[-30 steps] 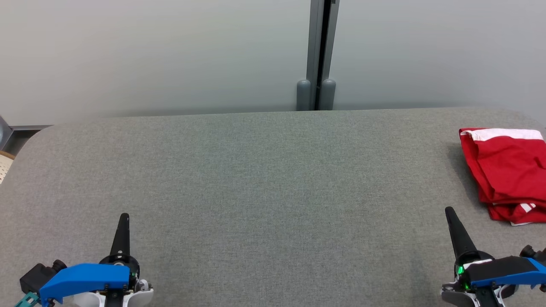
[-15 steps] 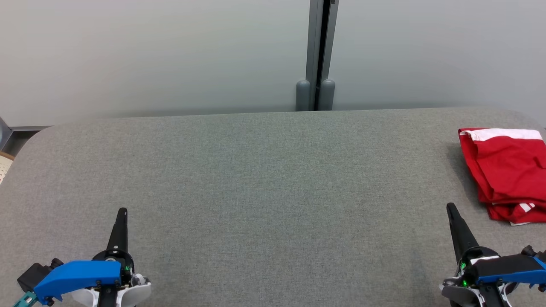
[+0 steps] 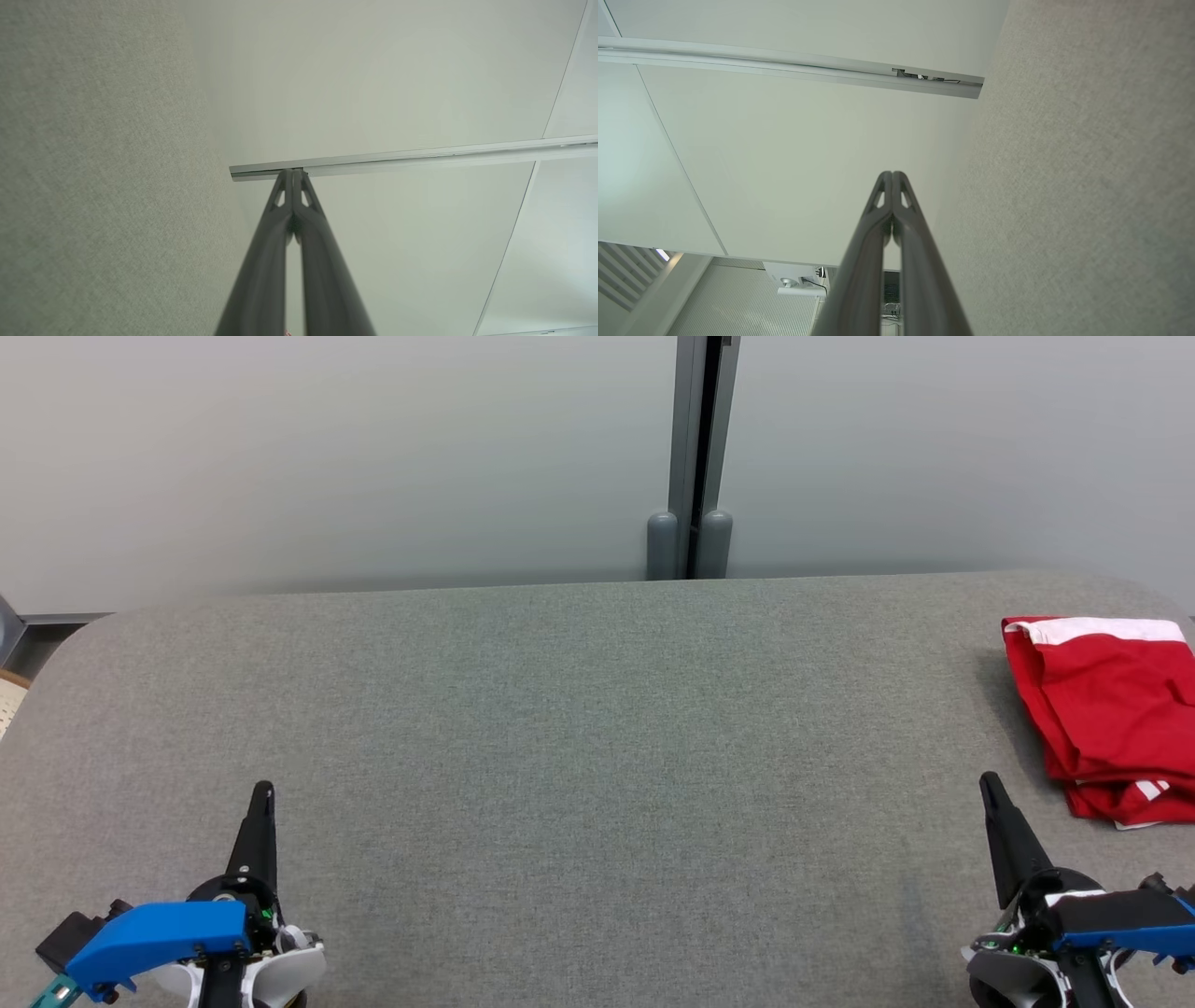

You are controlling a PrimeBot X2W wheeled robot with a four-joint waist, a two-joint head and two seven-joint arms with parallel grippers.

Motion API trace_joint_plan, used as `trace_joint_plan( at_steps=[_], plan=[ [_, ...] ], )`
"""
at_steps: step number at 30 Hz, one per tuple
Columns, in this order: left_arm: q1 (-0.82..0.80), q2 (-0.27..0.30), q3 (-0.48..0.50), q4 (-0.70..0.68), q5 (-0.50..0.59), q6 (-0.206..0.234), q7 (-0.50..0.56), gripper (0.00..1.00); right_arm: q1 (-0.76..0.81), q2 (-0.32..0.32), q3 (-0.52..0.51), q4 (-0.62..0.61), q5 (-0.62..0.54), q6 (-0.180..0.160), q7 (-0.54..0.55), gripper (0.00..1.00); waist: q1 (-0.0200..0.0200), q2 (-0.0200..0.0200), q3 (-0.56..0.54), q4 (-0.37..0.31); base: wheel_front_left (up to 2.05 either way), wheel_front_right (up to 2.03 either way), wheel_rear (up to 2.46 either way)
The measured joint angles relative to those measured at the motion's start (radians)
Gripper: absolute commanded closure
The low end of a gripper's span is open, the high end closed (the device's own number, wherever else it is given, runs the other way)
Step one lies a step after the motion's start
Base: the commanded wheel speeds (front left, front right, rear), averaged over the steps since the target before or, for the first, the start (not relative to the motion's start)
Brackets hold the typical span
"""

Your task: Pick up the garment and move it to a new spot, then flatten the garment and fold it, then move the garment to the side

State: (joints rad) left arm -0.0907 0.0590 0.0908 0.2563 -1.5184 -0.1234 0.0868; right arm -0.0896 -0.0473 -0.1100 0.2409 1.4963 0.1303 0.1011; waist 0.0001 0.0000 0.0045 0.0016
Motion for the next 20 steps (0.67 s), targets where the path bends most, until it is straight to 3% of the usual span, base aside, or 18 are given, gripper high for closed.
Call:
trace_joint_plan(
  at_steps=[20],
  plan=[
    [-0.013,-0.009,0.024,-0.01,-0.093,-0.006,0.027,1.0,-0.014,0.0,-0.003,0.004,0.115,0.0,0.012,1.0,0.0,0.0,-0.001,-0.002,0.0,0.0,0.0]
  ],
)
